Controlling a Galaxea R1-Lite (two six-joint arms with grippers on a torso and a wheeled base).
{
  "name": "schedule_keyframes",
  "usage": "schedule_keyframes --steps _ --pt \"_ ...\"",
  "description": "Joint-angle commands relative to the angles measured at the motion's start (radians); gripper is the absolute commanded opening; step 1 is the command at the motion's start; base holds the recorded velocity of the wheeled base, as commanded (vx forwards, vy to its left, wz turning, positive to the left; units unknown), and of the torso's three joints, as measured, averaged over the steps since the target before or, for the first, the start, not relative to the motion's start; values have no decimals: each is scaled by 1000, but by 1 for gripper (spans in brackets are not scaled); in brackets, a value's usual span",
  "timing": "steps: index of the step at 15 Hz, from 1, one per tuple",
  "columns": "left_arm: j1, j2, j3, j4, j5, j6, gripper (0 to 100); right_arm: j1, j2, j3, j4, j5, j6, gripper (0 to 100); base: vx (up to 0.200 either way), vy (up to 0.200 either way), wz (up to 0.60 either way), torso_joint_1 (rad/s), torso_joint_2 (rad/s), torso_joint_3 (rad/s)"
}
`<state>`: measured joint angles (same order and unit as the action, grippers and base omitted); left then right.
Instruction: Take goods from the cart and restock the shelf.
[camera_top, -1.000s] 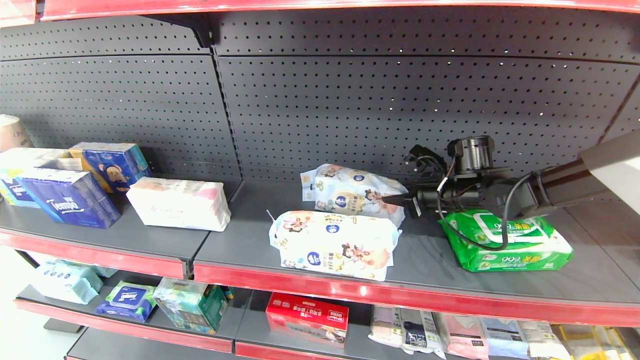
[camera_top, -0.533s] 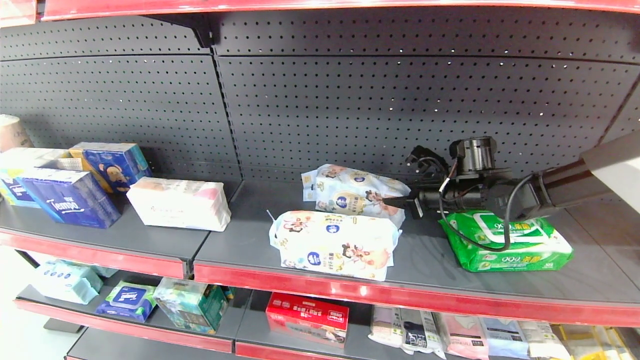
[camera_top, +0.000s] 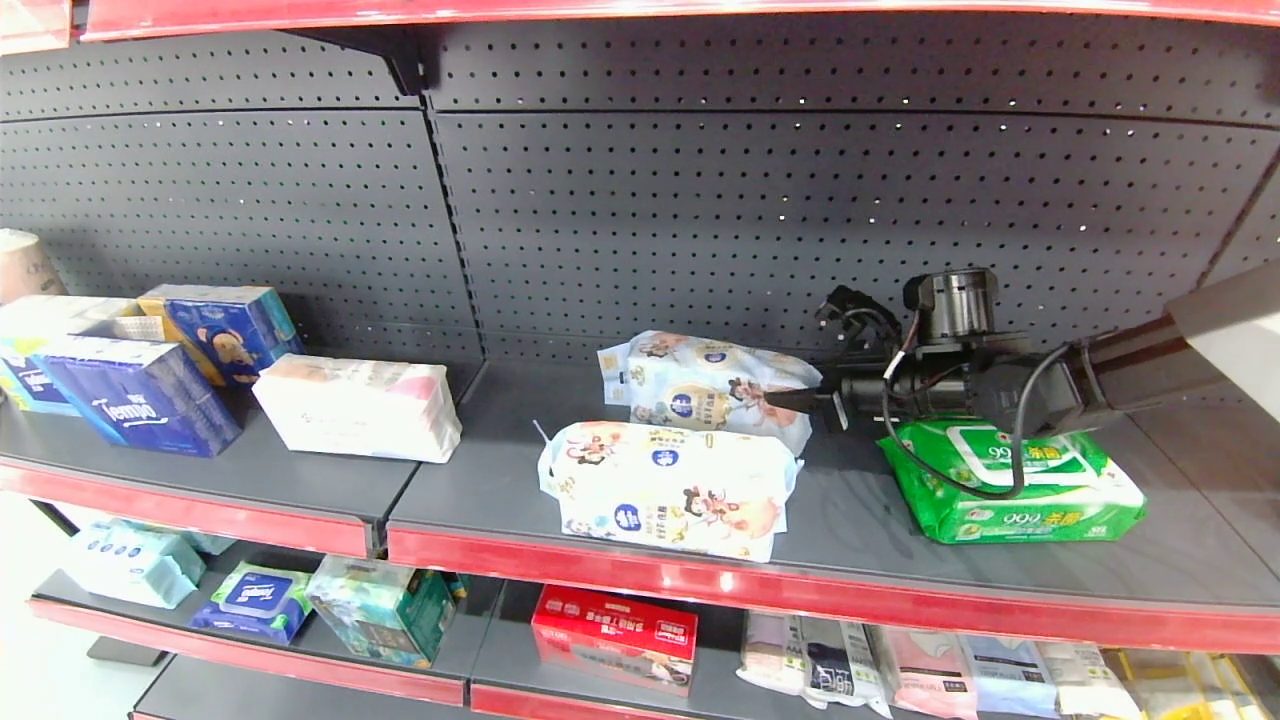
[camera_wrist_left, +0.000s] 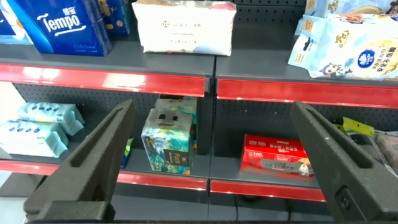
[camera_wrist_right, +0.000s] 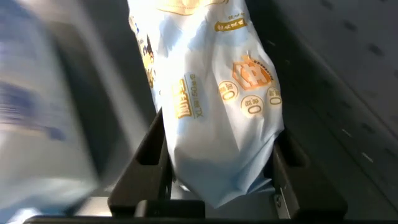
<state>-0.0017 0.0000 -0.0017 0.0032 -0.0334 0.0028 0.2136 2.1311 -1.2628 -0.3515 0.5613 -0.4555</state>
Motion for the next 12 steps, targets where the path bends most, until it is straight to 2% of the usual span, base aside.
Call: schedule_keyframes --steps 1,6,9,12 --pt "0 2 0 0 0 0 100 3 -3 6 -1 22 6 0 0 0 0 0 0 0" --pt "0 2 0 0 0 -1 100 1 -2 36 -1 43 -6 0 0 0 0 0 0 0" --pt "0 0 0 0 0 0 100 9 4 86 -55 77 -6 0 0 0 0 0 0 0" --pt "0 2 0 0 0 0 100 3 23 80 -101 103 -5 0 0 0 0 0 0 0"
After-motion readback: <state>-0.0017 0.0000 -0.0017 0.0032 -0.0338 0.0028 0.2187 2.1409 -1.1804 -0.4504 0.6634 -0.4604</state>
